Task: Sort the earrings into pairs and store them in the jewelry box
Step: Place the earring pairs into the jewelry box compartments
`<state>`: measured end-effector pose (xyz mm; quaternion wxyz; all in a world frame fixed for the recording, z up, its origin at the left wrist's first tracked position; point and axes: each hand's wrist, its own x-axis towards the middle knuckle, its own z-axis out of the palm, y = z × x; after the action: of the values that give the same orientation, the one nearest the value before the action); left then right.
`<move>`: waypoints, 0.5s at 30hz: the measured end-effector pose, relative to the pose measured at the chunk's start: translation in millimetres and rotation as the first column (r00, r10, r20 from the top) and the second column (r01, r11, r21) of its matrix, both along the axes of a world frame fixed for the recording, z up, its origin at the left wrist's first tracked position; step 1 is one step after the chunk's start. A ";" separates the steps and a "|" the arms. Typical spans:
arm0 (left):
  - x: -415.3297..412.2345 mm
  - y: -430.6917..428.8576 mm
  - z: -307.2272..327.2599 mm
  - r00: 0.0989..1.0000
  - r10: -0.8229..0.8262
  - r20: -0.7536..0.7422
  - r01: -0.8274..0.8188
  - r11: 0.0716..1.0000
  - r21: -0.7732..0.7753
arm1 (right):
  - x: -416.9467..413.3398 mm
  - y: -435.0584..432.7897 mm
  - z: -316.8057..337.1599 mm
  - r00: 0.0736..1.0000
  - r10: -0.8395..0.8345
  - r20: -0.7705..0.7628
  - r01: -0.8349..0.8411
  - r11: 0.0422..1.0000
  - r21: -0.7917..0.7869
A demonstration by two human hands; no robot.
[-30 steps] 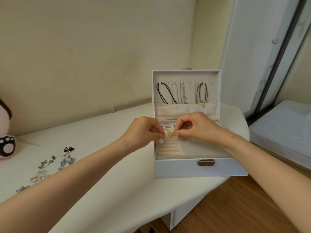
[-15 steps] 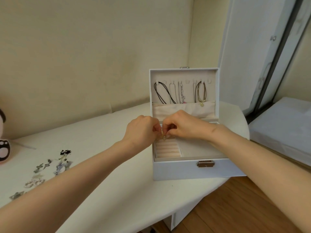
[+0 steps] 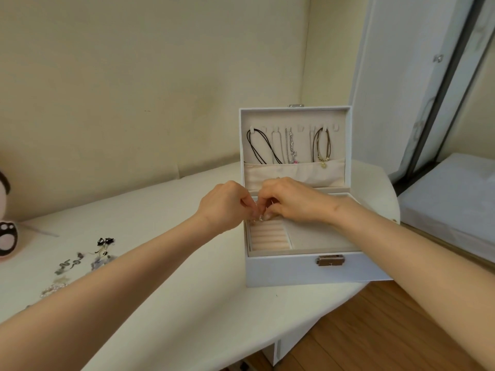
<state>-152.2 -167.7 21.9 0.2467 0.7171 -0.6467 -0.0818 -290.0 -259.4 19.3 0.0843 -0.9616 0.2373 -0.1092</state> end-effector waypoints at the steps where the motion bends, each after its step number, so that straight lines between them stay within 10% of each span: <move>1: -0.1 0.8 0.2 1.000 0.005 -0.001 -0.005 1.000 0.003 | -0.7 -0.9 -1.0 1.000 -0.006 0.006 0.006 1.000 0.008; 15: -3.4 1.4 3.3 0.999 0.027 -0.037 -0.026 1.000 0.013 | -8.2 -2.9 -8.5 0.981 -0.060 0.183 0.038 0.992 0.121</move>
<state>-155.6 -166.2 25.2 0.2555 0.7254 -0.6319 -0.0959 -298.1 -262.3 10.8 0.1596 -0.9344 0.2582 -0.1866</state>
